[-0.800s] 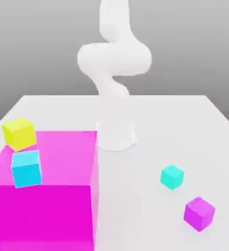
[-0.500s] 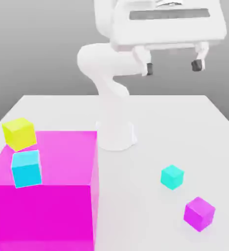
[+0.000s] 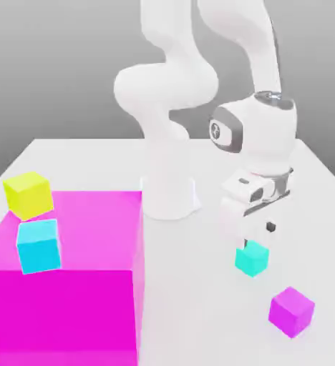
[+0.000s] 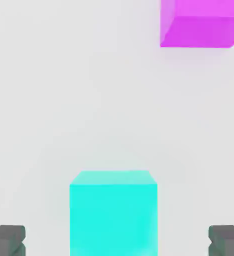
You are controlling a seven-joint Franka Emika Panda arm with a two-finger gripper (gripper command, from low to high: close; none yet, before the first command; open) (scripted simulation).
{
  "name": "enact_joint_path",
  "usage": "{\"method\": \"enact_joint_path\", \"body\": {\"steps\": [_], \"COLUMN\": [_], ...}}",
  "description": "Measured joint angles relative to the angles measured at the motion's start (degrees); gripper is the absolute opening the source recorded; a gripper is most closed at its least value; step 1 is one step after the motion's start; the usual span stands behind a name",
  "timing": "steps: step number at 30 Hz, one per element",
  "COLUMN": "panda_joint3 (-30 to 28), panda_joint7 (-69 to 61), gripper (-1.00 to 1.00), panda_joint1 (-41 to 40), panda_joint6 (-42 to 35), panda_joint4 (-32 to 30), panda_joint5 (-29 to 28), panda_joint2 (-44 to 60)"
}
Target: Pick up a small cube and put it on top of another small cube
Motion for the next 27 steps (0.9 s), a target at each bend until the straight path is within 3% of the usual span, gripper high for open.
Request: {"method": "enact_joint_path", "body": {"steps": [3, 5, 6, 14, 18, 21, 24, 27], "panda_joint3": [-6.03, -10.24, -11.76, -11.29, -5.82, -5.24, -5.6, -8.08], "panda_joint7": [3.63, 4.31, 4.33, 4.46, 0.81, -1.32, -1.19, -2.19], "gripper": [0.0, 0.0, -1.0, -1.0, -1.0, -1.0, -1.0, -1.0], "panda_joint1": [4.61, 8.82, 10.51, 9.91, 5.61, 6.33, 6.16, 2.85], "panda_joint6": [4.43, 7.41, 8.78, 8.15, 2.73, -1.68, -6.03, -12.09], "panda_joint4": [0.91, 1.43, 1.63, 1.55, 0.53, -0.46, -0.5, 4.51], "panda_joint5": [-5.21, -5.81, -5.61, -5.89, -1.17, 2.09, 1.93, 0.26], "panda_joint2": [5.38, 8.88, 10.5, 9.75, 3.28, -2.08, -6.15, -6.27]}}
